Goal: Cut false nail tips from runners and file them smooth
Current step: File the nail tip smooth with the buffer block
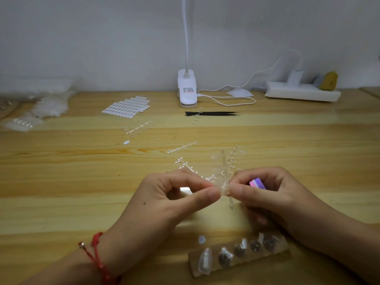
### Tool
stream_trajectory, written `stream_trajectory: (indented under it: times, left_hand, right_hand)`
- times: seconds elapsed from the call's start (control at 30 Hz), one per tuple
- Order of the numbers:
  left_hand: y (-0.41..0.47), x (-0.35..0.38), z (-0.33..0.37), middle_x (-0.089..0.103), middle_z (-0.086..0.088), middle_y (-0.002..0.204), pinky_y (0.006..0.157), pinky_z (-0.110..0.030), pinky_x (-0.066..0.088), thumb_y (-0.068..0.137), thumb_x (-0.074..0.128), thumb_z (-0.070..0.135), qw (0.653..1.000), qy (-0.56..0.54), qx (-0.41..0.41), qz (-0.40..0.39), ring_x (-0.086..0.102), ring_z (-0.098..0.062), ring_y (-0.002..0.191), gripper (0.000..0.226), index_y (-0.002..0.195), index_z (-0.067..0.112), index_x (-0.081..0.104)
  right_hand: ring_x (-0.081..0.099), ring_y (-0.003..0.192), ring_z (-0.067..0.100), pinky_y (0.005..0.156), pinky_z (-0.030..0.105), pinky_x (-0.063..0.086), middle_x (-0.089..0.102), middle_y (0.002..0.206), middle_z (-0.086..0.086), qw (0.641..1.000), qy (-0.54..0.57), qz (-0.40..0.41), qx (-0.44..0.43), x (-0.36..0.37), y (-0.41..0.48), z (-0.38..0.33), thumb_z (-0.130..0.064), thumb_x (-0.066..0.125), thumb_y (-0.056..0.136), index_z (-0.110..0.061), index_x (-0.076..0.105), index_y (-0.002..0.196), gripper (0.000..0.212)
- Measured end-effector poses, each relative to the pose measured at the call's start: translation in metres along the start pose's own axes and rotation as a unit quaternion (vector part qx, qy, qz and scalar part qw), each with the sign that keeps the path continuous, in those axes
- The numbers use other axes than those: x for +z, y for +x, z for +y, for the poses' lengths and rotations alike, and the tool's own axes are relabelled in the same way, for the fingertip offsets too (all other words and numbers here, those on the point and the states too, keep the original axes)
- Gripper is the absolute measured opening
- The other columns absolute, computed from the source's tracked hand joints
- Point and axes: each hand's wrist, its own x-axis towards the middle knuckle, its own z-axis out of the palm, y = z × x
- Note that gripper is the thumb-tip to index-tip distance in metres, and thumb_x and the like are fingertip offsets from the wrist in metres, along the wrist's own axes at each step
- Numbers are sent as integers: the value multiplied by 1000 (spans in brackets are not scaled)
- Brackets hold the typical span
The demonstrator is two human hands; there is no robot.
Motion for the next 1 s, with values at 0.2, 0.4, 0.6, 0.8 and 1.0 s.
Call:
stream_trajectory:
  times: [0.2,0.4,0.6,0.8,1.0]
  left_hand:
    - [-1,-1,-5,59,10,65,54,-17,37,58,74,50,999,11,15,41,43,-19,61,29,61,22,71]
    - [-4,2,-5,56,11,61,59,-24,39,63,72,43,985,80,110,107,50,-10,61,19,56,27,66]
    - [-10,5,0,56,11,66,55,-22,40,74,71,32,970,121,191,94,50,-9,59,10,67,26,67]
    - [-3,6,-3,59,11,66,55,-14,39,76,70,35,989,74,92,84,50,-3,59,16,75,19,68]
    - [0,4,-4,54,12,64,55,-11,36,80,61,31,988,83,77,103,45,0,58,13,77,19,66]
  right_hand:
    - [40,38,11,41,18,31,43,48,-1,998,12,57,3,1,1,4,-45,78,62,-21,71,65,26]
    - [38,36,11,37,17,31,42,50,5,994,-9,108,-6,5,1,3,-38,87,66,-19,69,70,27]
    - [40,51,9,46,21,41,47,64,0,990,119,77,-19,8,5,2,-29,62,78,-17,74,105,32]
    - [51,62,13,58,25,52,53,74,9,972,230,47,-11,5,10,5,-11,58,74,-7,75,103,33]
    - [71,97,27,77,26,57,73,104,15,983,180,24,6,1,6,8,-9,82,67,-19,76,105,40]
